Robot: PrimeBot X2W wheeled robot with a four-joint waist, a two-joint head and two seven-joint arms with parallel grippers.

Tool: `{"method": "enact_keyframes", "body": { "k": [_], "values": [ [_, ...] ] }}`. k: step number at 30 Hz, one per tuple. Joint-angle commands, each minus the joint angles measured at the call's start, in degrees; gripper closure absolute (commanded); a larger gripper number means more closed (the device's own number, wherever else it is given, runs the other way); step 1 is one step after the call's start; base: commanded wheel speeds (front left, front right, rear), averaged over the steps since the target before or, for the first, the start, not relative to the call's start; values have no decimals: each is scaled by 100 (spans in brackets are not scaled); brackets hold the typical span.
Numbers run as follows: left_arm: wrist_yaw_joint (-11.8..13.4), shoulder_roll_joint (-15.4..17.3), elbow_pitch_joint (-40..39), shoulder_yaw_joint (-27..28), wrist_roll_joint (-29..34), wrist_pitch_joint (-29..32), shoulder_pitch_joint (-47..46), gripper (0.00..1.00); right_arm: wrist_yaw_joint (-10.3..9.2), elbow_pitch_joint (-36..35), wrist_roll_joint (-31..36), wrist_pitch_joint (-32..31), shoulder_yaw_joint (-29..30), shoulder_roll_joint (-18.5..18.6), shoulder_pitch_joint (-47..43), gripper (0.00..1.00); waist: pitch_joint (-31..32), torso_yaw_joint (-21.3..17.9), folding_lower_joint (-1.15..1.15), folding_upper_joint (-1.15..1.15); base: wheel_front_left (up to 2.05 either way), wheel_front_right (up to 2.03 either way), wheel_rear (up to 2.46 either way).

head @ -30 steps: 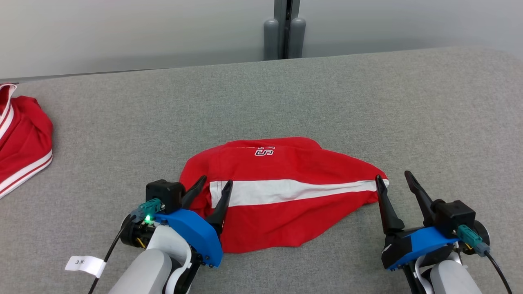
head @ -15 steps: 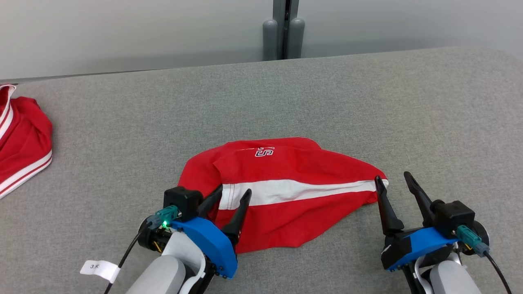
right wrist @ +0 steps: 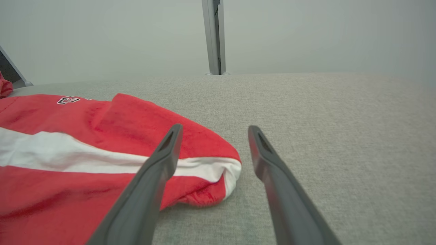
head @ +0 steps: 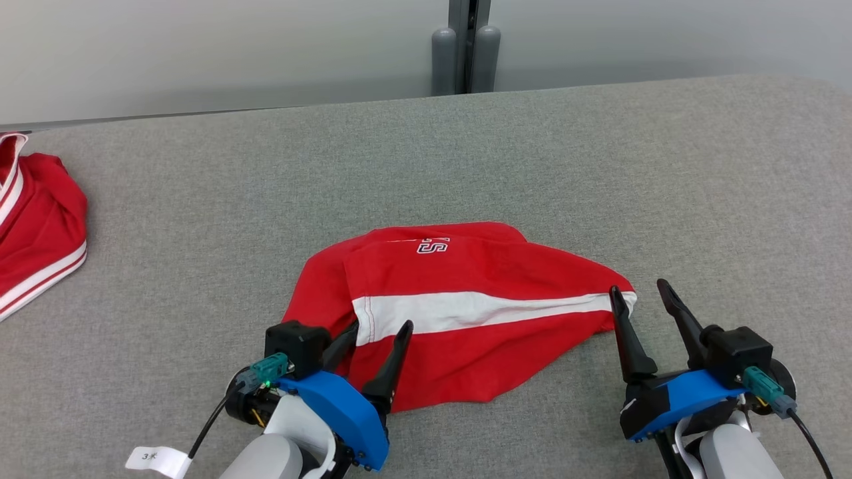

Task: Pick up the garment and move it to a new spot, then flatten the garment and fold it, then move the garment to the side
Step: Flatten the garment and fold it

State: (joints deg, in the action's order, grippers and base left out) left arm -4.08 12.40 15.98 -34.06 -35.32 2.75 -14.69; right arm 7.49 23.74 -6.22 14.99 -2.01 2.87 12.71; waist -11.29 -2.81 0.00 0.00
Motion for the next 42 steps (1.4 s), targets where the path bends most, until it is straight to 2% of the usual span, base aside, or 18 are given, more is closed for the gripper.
{"method": "enact_keyframes", "body": {
  "k": [1,5,6,8,9,10,19,24,32,42],
  "values": [
    [3,-8,-40,37,-32,-58,-8,0,1,-13,-37,28,-1,3,63,0,0,-3,0,0,0,0,0],
    [30,-97,34,102,-73,-156,-160,0,1,5,-26,28,13,3,76,0,1,-14,0,0,0,0,0],
    [33,-116,100,104,-98,-149,-178,9,1,12,-27,28,11,3,82,0,2,-19,0,0,0,0,0],
    [43,-142,247,112,-125,-119,-235,53,1,25,-36,28,4,3,97,0,3,-35,0,0,0,0,0],
    [44,-143,332,117,-128,-113,-262,69,1,27,-44,28,0,3,106,0,2,-46,0,0,0,0,0],
    [49,-145,402,119,-119,-136,-279,100,1,26,-53,29,-1,3,109,0,0,-55,0,0,0,0,0],
    [177,-80,583,416,-239,-606,-170,100,1,309,183,-76,244,3,59,0,-3,0,0,0,0,0,0],
    [275,32,467,595,-340,-753,6,100,1,601,57,-194,325,2,133,0,22,73,0,0,0,0,0],
    [363,141,300,661,-415,-760,225,100,1,902,-205,-512,-282,4,189,0,40,157,0,0,0,0,0],
    [442,177,186,677,-464,-774,312,100,1,680,-206,-889,-838,7,-46,0,47,137,0,0,0,0,0]
  ]
}}
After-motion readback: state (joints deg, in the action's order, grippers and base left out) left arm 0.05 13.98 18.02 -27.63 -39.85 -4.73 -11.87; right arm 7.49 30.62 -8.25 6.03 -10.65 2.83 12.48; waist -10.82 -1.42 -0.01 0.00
